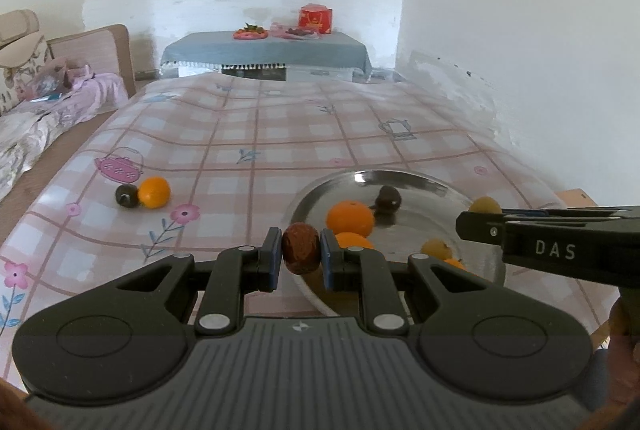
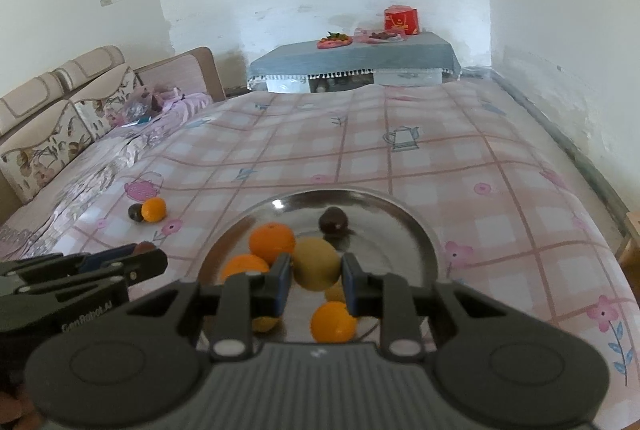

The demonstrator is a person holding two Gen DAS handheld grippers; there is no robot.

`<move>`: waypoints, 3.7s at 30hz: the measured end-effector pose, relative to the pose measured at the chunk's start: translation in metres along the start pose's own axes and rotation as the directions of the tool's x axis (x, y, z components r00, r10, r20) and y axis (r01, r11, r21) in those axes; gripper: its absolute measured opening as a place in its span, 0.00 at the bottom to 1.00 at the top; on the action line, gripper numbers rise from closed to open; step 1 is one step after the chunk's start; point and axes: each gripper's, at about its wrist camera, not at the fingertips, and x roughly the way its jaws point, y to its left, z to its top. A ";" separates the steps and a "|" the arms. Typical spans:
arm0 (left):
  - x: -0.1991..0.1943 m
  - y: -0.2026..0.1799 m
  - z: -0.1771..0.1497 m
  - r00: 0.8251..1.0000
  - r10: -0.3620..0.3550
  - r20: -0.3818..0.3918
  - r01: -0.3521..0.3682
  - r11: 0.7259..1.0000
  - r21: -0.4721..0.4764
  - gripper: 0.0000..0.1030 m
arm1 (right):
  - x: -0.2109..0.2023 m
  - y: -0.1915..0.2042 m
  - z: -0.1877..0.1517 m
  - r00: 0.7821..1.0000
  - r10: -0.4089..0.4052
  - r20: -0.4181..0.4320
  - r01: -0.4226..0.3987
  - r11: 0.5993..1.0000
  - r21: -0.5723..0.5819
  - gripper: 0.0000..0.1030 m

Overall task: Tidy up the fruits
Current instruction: 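Lower the brown fruit and yellow-green fruit over the steel basin, then open left gripper to drop the brown fruit while right gripper drops the yellow-green fruit, then move both open grippers back to the small orange and dark fruit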

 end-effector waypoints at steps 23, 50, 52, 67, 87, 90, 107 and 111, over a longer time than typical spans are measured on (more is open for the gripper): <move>0.006 -0.026 -0.006 0.996 -0.082 -0.030 0.085 0.993 0.081 0.20 | 0.004 -0.031 -0.003 0.999 -0.037 -0.004 0.038 0.997 0.065 0.24; 0.026 -0.036 -0.002 0.994 -0.098 -0.038 0.102 0.987 0.124 0.20 | 0.020 -0.043 -0.001 0.999 -0.047 -0.019 0.049 0.995 0.091 0.24; 0.028 -0.036 -0.002 0.994 -0.099 -0.040 0.103 0.987 0.123 0.20 | 0.022 -0.043 -0.001 0.999 -0.050 -0.018 0.051 0.994 0.093 0.24; 0.022 -0.031 -0.001 0.995 -0.101 -0.016 0.102 0.988 0.114 0.43 | 0.018 -0.039 0.002 0.999 -0.044 -0.001 0.044 0.995 0.086 0.25; 0.007 0.018 0.001 1.000 0.018 0.018 -0.019 1.000 0.019 0.60 | 0.015 0.001 0.012 1.000 0.004 0.018 -0.004 1.000 0.026 0.40; 0.007 0.029 0.001 0.999 0.035 0.018 -0.035 0.999 0.004 0.60 | 0.019 0.012 0.013 1.000 0.016 0.010 -0.016 1.000 0.006 0.40; 0.006 0.075 0.004 0.993 0.116 0.033 -0.113 0.989 -0.095 0.61 | 0.033 0.070 0.020 0.997 0.078 -0.008 -0.078 0.993 -0.087 0.41; 0.013 0.085 0.008 0.991 0.131 0.033 -0.126 0.985 -0.116 0.60 | 0.038 0.081 0.020 0.996 0.087 -0.020 -0.088 0.991 -0.104 0.42</move>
